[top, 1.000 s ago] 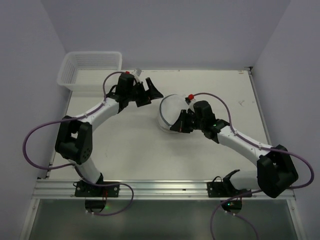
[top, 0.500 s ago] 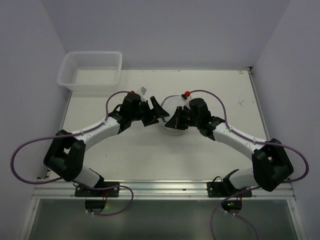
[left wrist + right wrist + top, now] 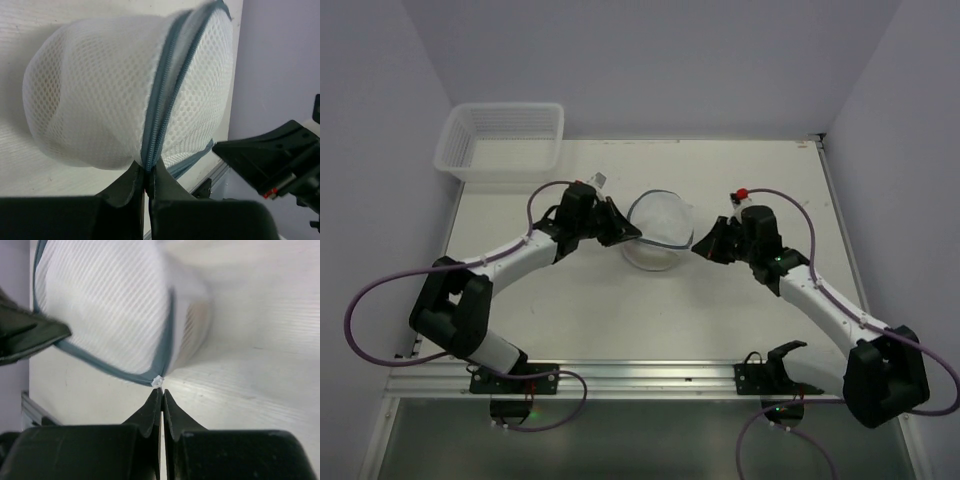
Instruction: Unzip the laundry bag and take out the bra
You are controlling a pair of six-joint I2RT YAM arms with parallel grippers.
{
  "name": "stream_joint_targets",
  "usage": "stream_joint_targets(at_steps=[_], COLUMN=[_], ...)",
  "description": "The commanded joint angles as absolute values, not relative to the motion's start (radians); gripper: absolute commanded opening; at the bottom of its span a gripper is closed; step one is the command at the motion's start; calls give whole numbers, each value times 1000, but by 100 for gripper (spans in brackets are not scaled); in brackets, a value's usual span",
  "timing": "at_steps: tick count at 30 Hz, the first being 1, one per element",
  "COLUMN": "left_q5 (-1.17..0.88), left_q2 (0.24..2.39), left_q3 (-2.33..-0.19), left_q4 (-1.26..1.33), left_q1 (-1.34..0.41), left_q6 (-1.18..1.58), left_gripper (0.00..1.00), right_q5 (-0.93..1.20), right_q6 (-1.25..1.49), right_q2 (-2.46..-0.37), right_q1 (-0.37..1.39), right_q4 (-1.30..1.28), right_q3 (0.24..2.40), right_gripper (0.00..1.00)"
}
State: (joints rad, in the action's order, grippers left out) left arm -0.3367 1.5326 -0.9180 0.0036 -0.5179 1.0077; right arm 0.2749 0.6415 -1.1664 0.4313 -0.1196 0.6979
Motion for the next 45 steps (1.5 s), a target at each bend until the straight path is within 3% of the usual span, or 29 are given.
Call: stream_joint_targets(at_steps=[1, 9, 12, 13, 15, 16, 19, 23, 27, 33, 36, 37, 39, 40, 41, 45], left_q5=[-302, -446, -456, -472, -494, -503, -480, -442, -437, -405, -388, -384, -374, -359, -350, -344], left_q2=[1470, 1606, 1669, 1696, 1712, 1704, 1633, 1505, 1454, 1525, 1583, 1588, 1589, 1580, 1571, 1511], left_q3=[-905, -1120, -1210, -1229, -1252, -1244, -1154, -981, -884, -906, -933, -934, -936, -936, -936, -905], left_q4=[-57, -196, -183, -180, -149, -135, -80, -25, 58, 127, 127, 126, 106, 95, 83, 60], left_q1=[-431, -365, -364, -364, -364, -364, -364, -368, -429, -538, -554, -555, -555, -554, -552, -531], left_q6=[916, 735, 752, 764, 810, 828, 888, 966, 1025, 1057, 1054, 1051, 1040, 1032, 1026, 1020], left_gripper=[0, 0, 23, 38, 57, 73, 96, 100, 98, 82, 63, 45, 23, 7, 0, 0], right_q5=[233, 383, 393, 393, 400, 405, 410, 411, 423, 431, 428, 420, 399, 388, 359, 307], right_q6=[585, 598, 629, 649, 679, 708, 741, 747, 749, 742, 735, 729, 713, 695, 684, 624], right_q2=[-1074, -1124, -1176, -1189, -1213, -1239, -1288, -1327, -1336, -1339, -1330, -1324, -1310, -1292, -1281, -1238], right_q1=[270, 278, 345, 385, 422, 457, 501, 522, 531, 543, 549, 549, 549, 549, 546, 516], right_q4=[-219, -175, -143, -132, -77, -58, -6, 29, 54, 52, 41, 38, 9, 3, -20, -90], right_q3=[640, 715, 745, 752, 761, 762, 775, 795, 799, 807, 807, 804, 801, 795, 789, 746], right_gripper=[0, 0, 0, 0, 0, 0, 0, 0, 0, 0, 0, 0, 0, 0, 0, 0])
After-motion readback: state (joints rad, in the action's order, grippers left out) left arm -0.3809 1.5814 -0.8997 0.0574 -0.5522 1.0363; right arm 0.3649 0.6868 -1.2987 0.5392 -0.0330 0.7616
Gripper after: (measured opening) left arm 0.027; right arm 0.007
